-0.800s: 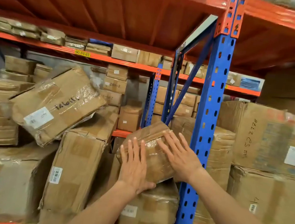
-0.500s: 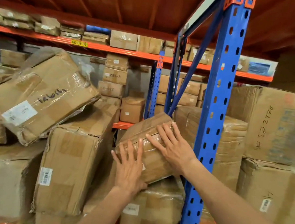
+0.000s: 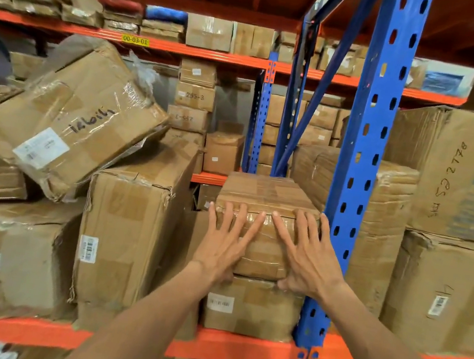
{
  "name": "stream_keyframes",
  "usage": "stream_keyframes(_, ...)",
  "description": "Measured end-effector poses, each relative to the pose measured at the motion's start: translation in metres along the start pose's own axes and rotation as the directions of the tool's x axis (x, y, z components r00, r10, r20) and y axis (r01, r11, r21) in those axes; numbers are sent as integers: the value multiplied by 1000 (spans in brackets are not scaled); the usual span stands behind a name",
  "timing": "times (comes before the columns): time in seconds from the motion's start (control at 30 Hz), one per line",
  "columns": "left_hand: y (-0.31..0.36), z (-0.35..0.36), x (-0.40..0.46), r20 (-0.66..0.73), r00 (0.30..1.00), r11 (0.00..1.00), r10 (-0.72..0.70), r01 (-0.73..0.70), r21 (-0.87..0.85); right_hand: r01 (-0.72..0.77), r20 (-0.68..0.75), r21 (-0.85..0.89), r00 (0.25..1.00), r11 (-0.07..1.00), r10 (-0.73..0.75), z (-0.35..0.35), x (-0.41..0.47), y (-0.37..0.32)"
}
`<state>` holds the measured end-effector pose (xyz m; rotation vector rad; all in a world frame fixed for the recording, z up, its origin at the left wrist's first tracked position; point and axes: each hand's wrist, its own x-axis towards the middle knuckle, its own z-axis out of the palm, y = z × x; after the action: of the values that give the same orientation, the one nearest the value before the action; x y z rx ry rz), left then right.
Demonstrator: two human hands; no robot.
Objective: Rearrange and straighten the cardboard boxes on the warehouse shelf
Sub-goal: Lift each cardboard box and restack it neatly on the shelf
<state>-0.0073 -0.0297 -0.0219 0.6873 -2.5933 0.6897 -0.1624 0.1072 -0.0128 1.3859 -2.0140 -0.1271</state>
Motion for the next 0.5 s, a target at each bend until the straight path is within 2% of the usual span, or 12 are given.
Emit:
stream_keyframes(0.17, -8, -5, -4, 20, 999, 996, 50, -48, -69, 9, 23, -21, 1000, 1000, -9, -6, 1, 0)
stream_keyframes(0.27, -29, -19, -7, -16, 994, 989, 104, -105, -105, 69, -1, 55, 998, 996, -69, -27, 10, 11)
stream_keyframes(0.33, -47, -36, -13, -138, 989, 988, 50, -69, -139, 140, -53, 107, 989, 984, -135, -50, 25, 19)
stream_keyframes(0.4, -64, -57, -21, -300, 950, 965, -87, 5, -263, 189, -158, 130, 973, 973, -168, -78, 50, 20)
stream_keyframes(0.43, -72, -69, -26, -378, 914, 950, -147, 24, -312, 208, -215, 134, 961, 969, -176, -94, 64, 18)
stream_keyframes(0.5, -89, -89, -36, -550, 811, 961, -199, 51, -271, 248, -320, 136, 927, 959, -194, -126, 94, 5)
